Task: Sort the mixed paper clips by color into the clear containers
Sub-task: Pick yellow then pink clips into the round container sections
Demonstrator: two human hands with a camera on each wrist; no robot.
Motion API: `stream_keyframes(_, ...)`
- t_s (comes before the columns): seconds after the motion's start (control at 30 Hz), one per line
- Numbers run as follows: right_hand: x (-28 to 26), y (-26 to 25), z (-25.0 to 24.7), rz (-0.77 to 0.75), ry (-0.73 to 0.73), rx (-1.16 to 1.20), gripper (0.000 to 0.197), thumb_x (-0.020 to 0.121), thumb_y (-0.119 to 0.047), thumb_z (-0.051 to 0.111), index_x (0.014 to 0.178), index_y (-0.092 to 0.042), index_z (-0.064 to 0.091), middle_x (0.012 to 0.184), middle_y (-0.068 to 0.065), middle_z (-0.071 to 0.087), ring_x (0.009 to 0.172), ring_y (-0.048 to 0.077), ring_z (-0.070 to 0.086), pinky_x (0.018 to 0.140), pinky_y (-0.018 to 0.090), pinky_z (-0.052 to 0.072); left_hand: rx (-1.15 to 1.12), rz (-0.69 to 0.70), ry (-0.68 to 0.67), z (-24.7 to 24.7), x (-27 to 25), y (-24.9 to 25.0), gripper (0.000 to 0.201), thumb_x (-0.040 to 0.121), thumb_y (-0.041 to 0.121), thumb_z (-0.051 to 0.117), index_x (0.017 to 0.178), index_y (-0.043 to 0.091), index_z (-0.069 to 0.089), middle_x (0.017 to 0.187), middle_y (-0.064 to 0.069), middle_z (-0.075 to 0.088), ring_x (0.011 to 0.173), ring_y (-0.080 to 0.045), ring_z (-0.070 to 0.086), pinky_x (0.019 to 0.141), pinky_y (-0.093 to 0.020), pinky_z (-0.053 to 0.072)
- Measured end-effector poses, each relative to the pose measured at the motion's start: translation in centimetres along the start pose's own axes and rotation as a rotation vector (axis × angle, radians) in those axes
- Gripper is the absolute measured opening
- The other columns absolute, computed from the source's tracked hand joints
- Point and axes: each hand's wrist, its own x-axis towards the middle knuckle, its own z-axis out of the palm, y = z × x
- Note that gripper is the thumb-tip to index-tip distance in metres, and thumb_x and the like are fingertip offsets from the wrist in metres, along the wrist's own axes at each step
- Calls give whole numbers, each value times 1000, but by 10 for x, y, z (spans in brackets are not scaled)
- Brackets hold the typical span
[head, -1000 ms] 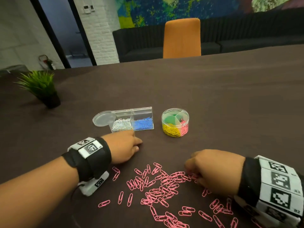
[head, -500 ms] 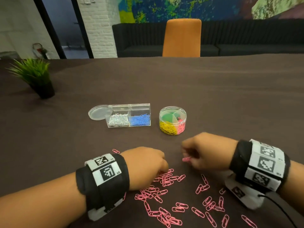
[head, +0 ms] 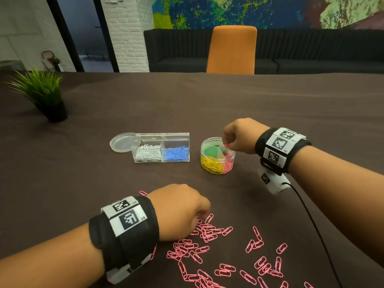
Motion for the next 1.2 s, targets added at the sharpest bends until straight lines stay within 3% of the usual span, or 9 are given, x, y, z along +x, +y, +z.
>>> stream_keyframes(0.1, 1, 2, 3, 14, -32, 28, 20, 79, -9, 66, 81, -28, 70, 73, -16, 61, 76, 11, 59, 69, 22, 41, -57, 10, 46, -4, 0, -1, 25, 93, 25, 51, 113, 34, 64, 101, 9, 63, 92, -9, 58, 81, -27, 49)
stream_keyframes(0.27, -9, 4, -2, 24, 8, 97, 16, 83, -13, 68, 90, -27, 72, 75, -20, 57, 78, 6, 58, 72, 21, 41, -403, -84, 114, -13, 24, -17, 18, 83, 15, 63, 91, 27, 73, 77, 11, 71, 68, 2, 62, 70, -18, 52)
stream_keyframes(0.37, -24, 5, -8, -10, 70, 66, 8, 85, -17, 65, 84, -25, 67, 80, -13, 58, 80, 12, 59, 71, 23, 42, -683, -146, 290, -27, 58, -32, 17, 77, 6, 68, 81, 22, 72, 70, -2, 72, 63, -16, 66, 68, -33, 57)
stream_keyframes(0.43, -41, 5, -11, -46, 64, 39, 7, 84, -19, 63, 79, -23, 63, 81, -8, 60, 77, 15, 58, 70, 26, 45, -765, -168, 441, -39, 84, -38, 22, 77, -1, 65, 80, 21, 70, 64, -2, 67, 56, -19, 61, 61, -34, 52)
stream_keyframes(0.53, -74, 4, -14, -62, -120, -7, 5, 83, -22, 62, 77, -21, 62, 77, -5, 62, 71, 14, 57, 69, 27, 49, -823, -236, 566, -52, 119, -37, 21, 80, -4, 64, 81, 16, 69, 67, -4, 64, 54, -17, 59, 63, -33, 54)
stream_keyframes(0.63, -113, 5, -8, -55, -324, -43, 6, 82, -23, 59, 81, -18, 62, 74, -3, 62, 68, 14, 54, 68, 26, 47, -728, -260, 569, -50, 144, -34, 24, 78, -1, 62, 80, 21, 70, 67, 3, 64, 59, -14, 58, 69, -31, 54)
stream_keyframes(0.83, -176, 17, 8, -60, -481, -49, 6, 84, -26, 55, 87, -26, 60, 79, -10, 62, 73, 8, 56, 70, 22, 46, -354, -296, 432, -47, 160, -31, 20, 78, 19, 70, 89, 34, 74, 75, 20, 61, 81, -7, 61, 79, -20, 48)
stream_keyframes(1.03, -201, 18, 15, -17, -537, -95, 11, 81, -24, 52, 91, -25, 57, 82, -9, 60, 74, 8, 54, 68, 22, 44, -303, -275, 445, -54, 147, -28, 8, 82, 25, 69, 83, 32, 73, 82, 18, 66, 89, -8, 64, 84, -26, 52)
stream_keyframes(1.2, -224, 12, 12, -6, -583, -74, 15, 79, -24, 51, 92, -29, 54, 80, -13, 57, 70, 3, 51, 63, 15, 40, -275, -252, 485, -53, 79, -31, 7, 83, 29, 72, 89, 27, 74, 85, 11, 71, 85, -8, 65, 84, -29, 52)
